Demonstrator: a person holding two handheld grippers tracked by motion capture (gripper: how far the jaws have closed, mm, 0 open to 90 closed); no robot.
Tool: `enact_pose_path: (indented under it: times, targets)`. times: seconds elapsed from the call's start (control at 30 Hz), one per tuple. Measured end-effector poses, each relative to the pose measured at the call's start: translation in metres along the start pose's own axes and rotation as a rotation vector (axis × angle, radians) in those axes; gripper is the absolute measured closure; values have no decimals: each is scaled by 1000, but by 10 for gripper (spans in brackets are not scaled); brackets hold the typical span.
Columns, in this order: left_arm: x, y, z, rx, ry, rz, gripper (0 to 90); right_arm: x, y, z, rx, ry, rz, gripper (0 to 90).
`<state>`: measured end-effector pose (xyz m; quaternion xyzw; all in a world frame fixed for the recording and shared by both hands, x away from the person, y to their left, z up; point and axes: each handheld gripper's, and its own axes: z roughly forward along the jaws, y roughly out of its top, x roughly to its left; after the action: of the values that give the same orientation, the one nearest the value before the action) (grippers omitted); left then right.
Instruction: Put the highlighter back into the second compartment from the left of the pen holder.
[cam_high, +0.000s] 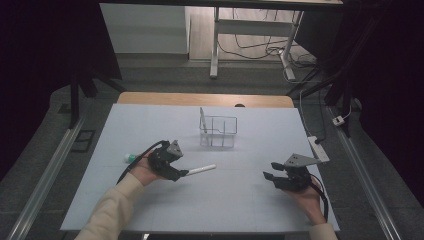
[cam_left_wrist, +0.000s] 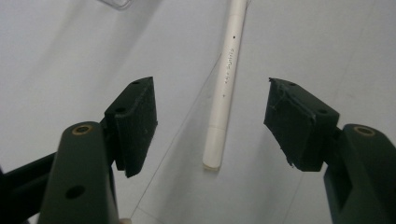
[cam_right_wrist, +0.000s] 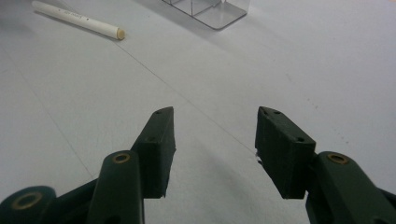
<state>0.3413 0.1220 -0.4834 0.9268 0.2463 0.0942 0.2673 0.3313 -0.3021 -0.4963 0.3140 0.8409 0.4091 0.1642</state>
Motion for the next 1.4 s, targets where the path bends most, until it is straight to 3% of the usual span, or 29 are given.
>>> enact_pose_path:
  times: [0.53,0.77,1.17,1.4]
  targets:
    - [5,10,26,92,-57,13,364,1,-1,3,13,1,-1,464]
    - [6,11,34,127,-73,20,416,0,-2,4,17,-1,-3,464]
    - [4,14,42,178,-117,75,626,1,-2,6,27,-2,-5,464]
    - [1,17,42,193,-123,101,694,0,-2,7,31,-2,-2,463]
